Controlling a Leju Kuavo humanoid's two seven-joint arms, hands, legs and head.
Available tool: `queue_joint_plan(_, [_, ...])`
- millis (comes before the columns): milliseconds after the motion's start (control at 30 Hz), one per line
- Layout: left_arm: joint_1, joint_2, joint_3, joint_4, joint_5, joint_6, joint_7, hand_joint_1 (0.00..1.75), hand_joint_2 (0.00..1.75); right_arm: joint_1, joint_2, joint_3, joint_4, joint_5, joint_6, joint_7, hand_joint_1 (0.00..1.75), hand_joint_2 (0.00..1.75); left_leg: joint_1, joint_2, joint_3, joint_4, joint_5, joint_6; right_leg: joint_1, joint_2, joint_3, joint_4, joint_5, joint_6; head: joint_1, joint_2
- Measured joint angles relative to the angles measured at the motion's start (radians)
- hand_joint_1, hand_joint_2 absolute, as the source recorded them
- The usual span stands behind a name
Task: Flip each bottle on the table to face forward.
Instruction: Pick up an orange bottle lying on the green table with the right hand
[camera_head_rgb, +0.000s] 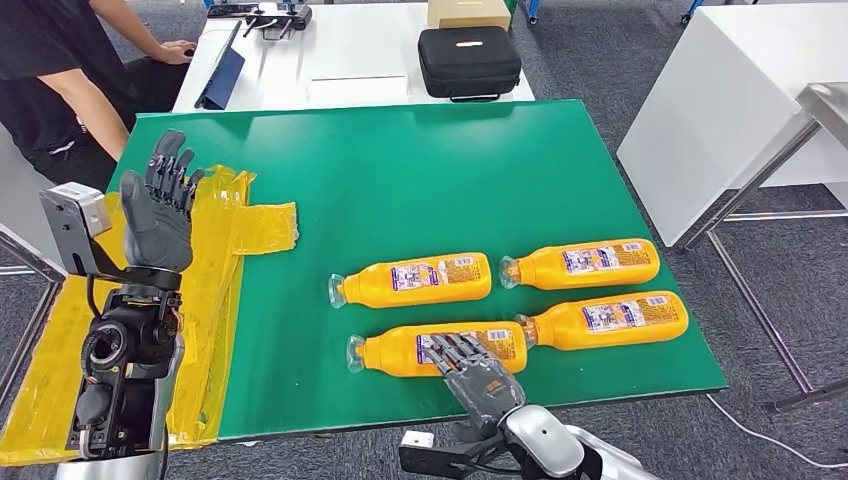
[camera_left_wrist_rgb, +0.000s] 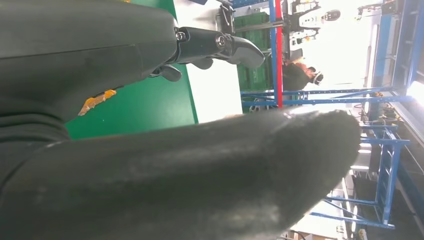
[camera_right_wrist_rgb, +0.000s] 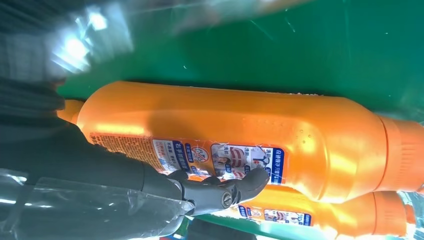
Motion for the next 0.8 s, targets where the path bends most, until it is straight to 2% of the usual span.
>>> queue_joint_plan(133, [0.001, 0.0, 0.0, 0.0, 0.0, 0.0, 0.0, 0.0, 0.0, 0.009, 0.005, -0.011, -0.001, 0.01, 0.001, 0.0, 0.0, 1.75, 0.0, 0.0, 0.0, 0.0, 0.0, 0.0, 0.0, 0.0, 0.0, 0.0, 0.0, 0.0, 0.0, 0.0])
queue_joint_plan(267, [0.005, 0.002, 0.002, -0.001, -0.001, -0.001, 0.0, 0.0, 0.0, 0.045, 0.023, -0.046, -0.011, 0.089, -0.003, -0.004, 0.0, 1.75, 0.0, 0.0, 0.0, 0.0, 0.0, 0.0, 0.0, 0.0, 0.0, 0.0, 0.0, 0.0, 0.0, 0.0])
queue_joint_plan(400, [0.021, 0.007, 0.009, -0.006, -0.002, -0.007, -0.008, 0.0, 0.0, 0.109, 0.072, -0.12, -0.067, 0.194, -0.057, -0.067, 0.0, 1.75, 0.0, 0.001, -0.001, 0.0, 0.0, 0.0, 0.0, 0.0, -0.001, 0.0, 0.0, 0.0, 0.0, 0.0])
queue_joint_plan(533, [0.026, 0.009, 0.017, -0.006, -0.003, -0.012, -0.023, 0.0, 0.0, 0.146, 0.142, -0.199, -0.202, 0.308, -0.131, -0.149, 0.0, 1.75, 0.0, 0.002, -0.001, 0.0, 0.0, 0.0, 0.0, 0.001, -0.003, 0.0, 0.0, 0.0, 0.0, 0.0])
queue_joint_plan(667, [0.026, 0.01, 0.018, -0.006, -0.004, -0.014, -0.031, 0.0, 0.0, 0.191, 0.189, -0.244, -0.291, 0.368, -0.136, -0.167, 0.0, 1.75, 0.001, 0.002, -0.001, 0.0, 0.0, 0.0, 0.0, 0.001, -0.002, 0.0, -0.001, -0.001, 0.0, 0.0])
queue_joint_plan(800, [0.026, 0.01, 0.018, -0.005, -0.009, -0.016, -0.034, 0.0, 0.0, 0.236, 0.199, -0.261, -0.305, 0.368, -0.134, -0.18, 0.0, 1.75, 0.0, 0.002, -0.001, 0.0, 0.0, 0.0, 0.0, 0.001, -0.002, 0.0, -0.001, -0.001, 0.0, 0.0])
